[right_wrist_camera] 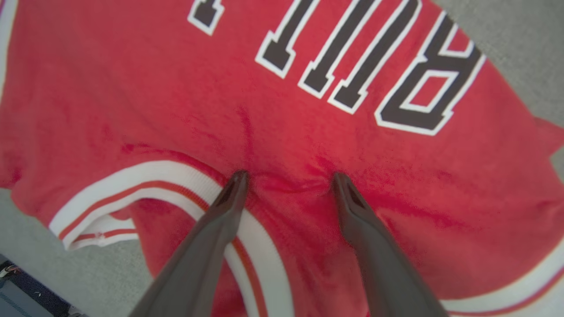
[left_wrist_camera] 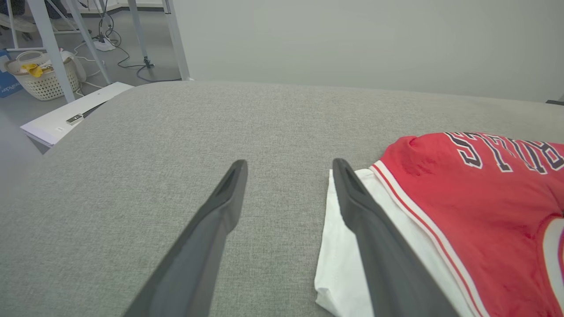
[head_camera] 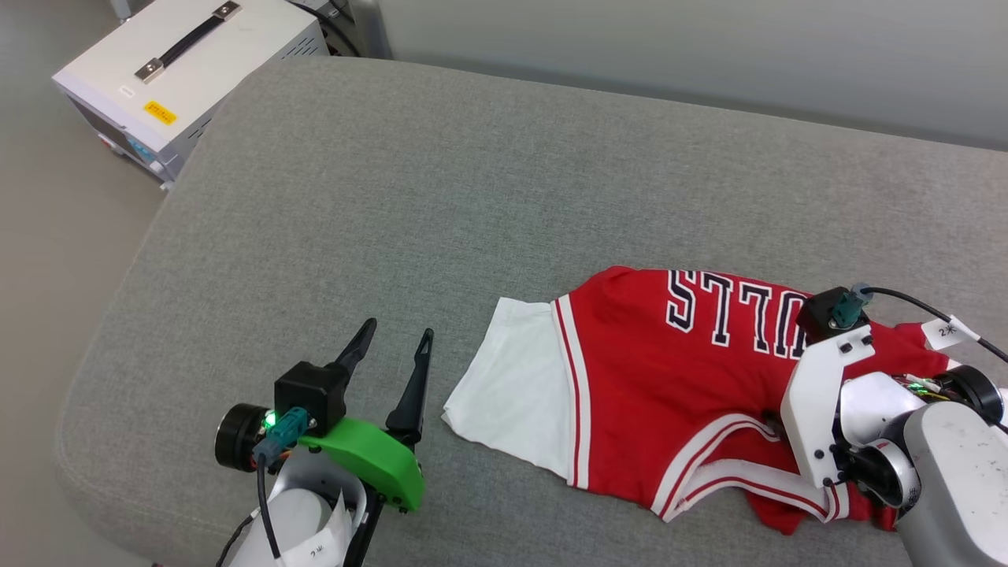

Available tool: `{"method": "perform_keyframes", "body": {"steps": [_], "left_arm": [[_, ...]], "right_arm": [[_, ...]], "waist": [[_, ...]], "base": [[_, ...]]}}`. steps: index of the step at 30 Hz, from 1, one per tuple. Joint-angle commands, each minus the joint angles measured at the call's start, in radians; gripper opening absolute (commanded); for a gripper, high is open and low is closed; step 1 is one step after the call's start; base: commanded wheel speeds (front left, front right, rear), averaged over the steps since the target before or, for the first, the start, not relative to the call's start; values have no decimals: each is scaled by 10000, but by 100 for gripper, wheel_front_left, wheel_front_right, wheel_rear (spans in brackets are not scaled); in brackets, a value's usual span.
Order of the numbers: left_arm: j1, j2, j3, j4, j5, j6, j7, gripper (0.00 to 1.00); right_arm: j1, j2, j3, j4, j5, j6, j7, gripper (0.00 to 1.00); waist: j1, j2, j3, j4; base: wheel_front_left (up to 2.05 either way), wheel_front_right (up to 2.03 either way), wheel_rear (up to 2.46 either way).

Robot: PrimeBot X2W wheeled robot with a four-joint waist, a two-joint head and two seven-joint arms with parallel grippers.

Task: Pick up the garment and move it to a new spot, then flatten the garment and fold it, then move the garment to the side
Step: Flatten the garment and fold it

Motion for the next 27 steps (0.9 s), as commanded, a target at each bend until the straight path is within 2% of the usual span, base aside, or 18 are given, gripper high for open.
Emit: {"method": "perform_keyframes", "body": {"steps": [1,9,10,11,20,27], "left_arm": [[-153,-39,-29,63,-24,-34,-85,100],[-336,-60,-113,261,-76,-50,-265,100],[-349,-54,-115,279,-83,-51,-280,100],[-363,-46,-117,303,-92,-52,-297,100],[-502,-7,-185,366,-125,-40,-363,100],[-518,55,-245,315,-158,-19,-345,100]], "right_arm": [[-109,19,31,188,-136,-9,163,100],[373,130,-40,1295,-396,-9,481,100],[426,121,-19,1393,-412,-9,481,44],[464,112,-20,1490,-431,-9,414,0],[-217,4,-542,2361,-1245,-9,-1661,0],[-1323,-11,-910,3375,-1693,-9,-3151,0]], "waist": [[0,120,272,299],[0,120,540,609],[0,120,551,618],[0,120,557,622],[0,120,429,573],[0,120,423,560]], "base": [[0,0,0],[0,0,0],[0,0,0],[0,0,0],[0,0,0],[0,0,0]]}}
